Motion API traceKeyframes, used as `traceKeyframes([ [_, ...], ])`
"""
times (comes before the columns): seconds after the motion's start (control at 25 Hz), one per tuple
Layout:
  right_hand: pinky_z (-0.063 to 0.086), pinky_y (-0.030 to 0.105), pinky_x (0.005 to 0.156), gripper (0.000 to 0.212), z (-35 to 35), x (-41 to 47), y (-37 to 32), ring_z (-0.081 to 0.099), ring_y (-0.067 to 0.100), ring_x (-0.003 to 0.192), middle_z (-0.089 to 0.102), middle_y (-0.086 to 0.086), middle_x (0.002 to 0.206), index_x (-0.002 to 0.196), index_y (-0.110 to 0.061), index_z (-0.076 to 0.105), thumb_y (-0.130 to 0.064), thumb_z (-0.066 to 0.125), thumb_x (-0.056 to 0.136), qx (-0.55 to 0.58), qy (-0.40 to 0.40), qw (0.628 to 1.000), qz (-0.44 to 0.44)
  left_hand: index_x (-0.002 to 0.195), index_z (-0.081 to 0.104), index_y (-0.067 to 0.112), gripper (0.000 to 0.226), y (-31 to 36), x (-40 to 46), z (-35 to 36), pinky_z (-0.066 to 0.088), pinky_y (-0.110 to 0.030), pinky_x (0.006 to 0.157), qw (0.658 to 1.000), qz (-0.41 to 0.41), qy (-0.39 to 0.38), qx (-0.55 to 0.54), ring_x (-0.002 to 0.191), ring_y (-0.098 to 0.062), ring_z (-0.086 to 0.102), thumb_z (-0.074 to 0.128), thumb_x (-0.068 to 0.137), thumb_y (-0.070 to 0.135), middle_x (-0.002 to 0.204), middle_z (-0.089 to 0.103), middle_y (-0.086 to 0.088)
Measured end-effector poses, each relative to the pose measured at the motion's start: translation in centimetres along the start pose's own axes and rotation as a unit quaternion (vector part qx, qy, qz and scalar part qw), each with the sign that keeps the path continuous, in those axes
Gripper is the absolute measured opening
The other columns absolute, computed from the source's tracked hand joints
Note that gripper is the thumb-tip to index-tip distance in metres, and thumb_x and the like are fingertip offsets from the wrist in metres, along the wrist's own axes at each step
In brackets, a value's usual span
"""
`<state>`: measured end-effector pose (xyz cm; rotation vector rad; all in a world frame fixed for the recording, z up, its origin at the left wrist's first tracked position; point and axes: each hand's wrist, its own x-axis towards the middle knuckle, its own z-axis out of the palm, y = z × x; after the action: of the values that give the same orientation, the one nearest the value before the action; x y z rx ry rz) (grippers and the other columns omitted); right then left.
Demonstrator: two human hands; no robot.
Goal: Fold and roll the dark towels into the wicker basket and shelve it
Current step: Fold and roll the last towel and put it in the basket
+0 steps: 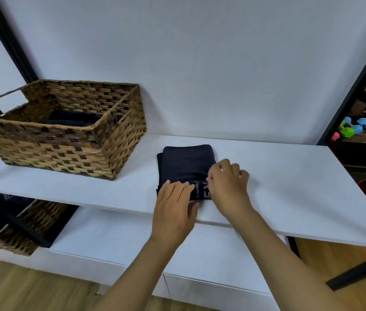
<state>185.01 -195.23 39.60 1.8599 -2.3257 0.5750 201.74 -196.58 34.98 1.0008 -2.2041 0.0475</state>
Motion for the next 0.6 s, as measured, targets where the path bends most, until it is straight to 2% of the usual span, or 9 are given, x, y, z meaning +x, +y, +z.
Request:
traceKeyframes([
  [0.04,0.040,0.041,0.084,0.020,1.1,-0.7,0.0,0.053,0.031,0.094,0.056,0.004,0.105,0.102,-0.015,0.063,-0.005,0.051,0.091,0.016,0.040,0.997,-0.058,0.121,0.066,0.011,0.037,-0.6,0.1,0.1,0.039,-0.044,0.112,1.000,-0.006,-0.011,-0.018,0.111,-0.020,0.056,0.075,0.085,0.018,0.116,0.066,0.000],
  [0.08,0.042,0.039,0.079,0.027,1.9,-1.2,0.3,0.054,0.029,0.090,0.059,0.002,0.102,0.102,-0.014,0.066,-0.004,0.046,0.087,0.042,0.071,0.991,-0.102,0.122,0.067,0.012,0.039,-1.2,0.5,0.1,0.039,-0.041,0.111,0.999,-0.008,-0.018,-0.027,0.110,-0.020,0.057,0.077,0.084,0.017,0.116,0.067,0.000],
  [0.2,0.042,0.035,0.086,0.040,2.4,-1.7,1.2,0.051,0.021,0.100,0.064,-0.005,0.106,0.116,-0.016,0.068,-0.032,0.041,0.092,0.105,0.066,0.985,-0.123,0.120,0.067,0.015,0.033,-2.4,2.1,-0.2,0.038,-0.028,0.100,0.998,-0.010,-0.045,-0.036,0.104,-0.019,0.059,0.072,0.088,0.020,0.112,0.068,0.004],
  [0.32,0.042,0.038,0.093,0.046,2.4,-1.7,1.4,0.044,0.017,0.107,0.063,-0.006,0.108,0.123,-0.017,0.066,-0.046,0.049,0.091,0.067,0.049,0.987,-0.136,0.116,0.064,0.021,0.027,-2.9,2.8,-0.5,0.037,-0.026,0.091,0.997,0.005,-0.069,-0.017,0.100,-0.016,0.055,0.053,0.095,0.032,0.105,0.065,0.010],
  [0.52,0.038,0.033,0.080,0.044,1.9,-1.5,1.2,0.043,0.018,0.085,0.057,-0.006,0.090,0.105,-0.022,0.068,-0.044,0.031,0.099,0.031,0.034,0.990,-0.132,0.107,0.061,0.022,0.026,-2.8,2.9,-1.4,0.039,-0.032,0.077,0.997,0.033,-0.075,0.003,0.083,-0.015,0.049,0.040,0.100,0.036,0.096,0.060,0.012],
  [0.6,0.040,0.035,0.077,0.045,1.0,-1.0,0.8,0.045,0.019,0.081,0.057,-0.006,0.084,0.092,-0.022,0.066,-0.042,0.027,0.102,0.032,0.004,0.989,-0.142,0.095,0.060,0.022,0.032,-2.2,3.0,-1.3,0.036,-0.033,0.070,0.997,0.008,-0.069,0.030,0.073,-0.016,0.047,0.032,0.103,0.035,0.087,0.060,0.011],
])
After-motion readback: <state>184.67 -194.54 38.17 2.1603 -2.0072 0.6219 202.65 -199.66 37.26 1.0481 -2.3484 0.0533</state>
